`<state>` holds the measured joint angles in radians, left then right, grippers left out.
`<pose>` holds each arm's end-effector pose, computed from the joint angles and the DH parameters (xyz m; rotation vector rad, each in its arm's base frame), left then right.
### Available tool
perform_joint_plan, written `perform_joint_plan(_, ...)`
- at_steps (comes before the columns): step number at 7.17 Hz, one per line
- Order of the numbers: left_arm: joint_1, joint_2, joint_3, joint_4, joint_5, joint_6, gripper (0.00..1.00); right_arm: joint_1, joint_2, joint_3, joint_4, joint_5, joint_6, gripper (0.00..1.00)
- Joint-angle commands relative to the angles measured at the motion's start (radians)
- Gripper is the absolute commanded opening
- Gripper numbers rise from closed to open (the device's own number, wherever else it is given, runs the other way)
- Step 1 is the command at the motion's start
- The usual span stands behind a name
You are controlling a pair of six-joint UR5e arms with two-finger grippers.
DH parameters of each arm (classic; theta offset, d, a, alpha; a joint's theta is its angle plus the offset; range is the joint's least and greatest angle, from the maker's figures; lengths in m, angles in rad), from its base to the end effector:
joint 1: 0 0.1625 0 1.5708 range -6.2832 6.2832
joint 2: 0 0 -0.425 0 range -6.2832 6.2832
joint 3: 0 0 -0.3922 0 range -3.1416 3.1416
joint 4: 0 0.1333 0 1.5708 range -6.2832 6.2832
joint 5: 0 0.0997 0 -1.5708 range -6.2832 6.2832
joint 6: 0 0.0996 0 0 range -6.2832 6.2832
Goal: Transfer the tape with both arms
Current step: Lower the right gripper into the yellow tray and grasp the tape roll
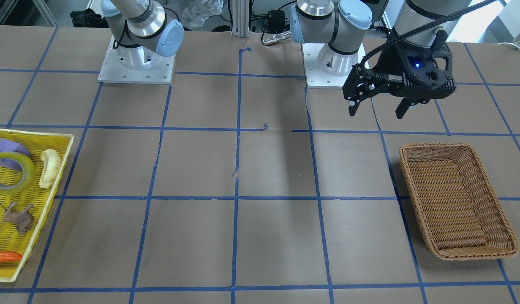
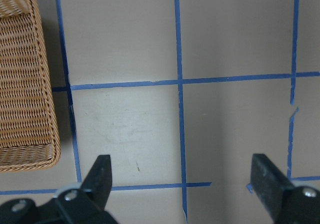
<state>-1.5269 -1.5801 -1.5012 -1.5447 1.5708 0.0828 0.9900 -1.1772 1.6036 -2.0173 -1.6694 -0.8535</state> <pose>-0.1111 -0.5087 0.5205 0.0609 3.1326 -0.1351 -0.2379 -0.5876 0.2957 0.4135 -3.0250 -0.0759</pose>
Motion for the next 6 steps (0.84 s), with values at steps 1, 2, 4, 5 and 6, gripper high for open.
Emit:
perform_joint_plan(1,0.001,0.0,0.001,0.0,0.0,0.0,1.0,-0.053,0.024,0.085,-0.038,0.006,-0.116,1.0)
perform_joint_plan(2,-0.001,0.0,-0.001,0.0,0.0,0.0,1.0,-0.106,0.022,0.161,-0.142,0.037,-0.137,1.0)
perform_joint_plan(4,0.001,0.0,-0.001,0.0,0.0,0.0,1.0,-0.126,0.014,0.203,-0.229,0.071,-0.174,0.98)
perform_joint_plan(5,0.001,0.0,0.001,0.0,0.0,0.0,1.0,-0.122,-0.004,0.19,-0.154,0.048,-0.174,0.43)
perform_joint_plan(6,0.001,0.0,-0.001,0.0,-0.002,0.0,1.0,-0.117,-0.012,0.168,-0.108,0.037,-0.17,0.0)
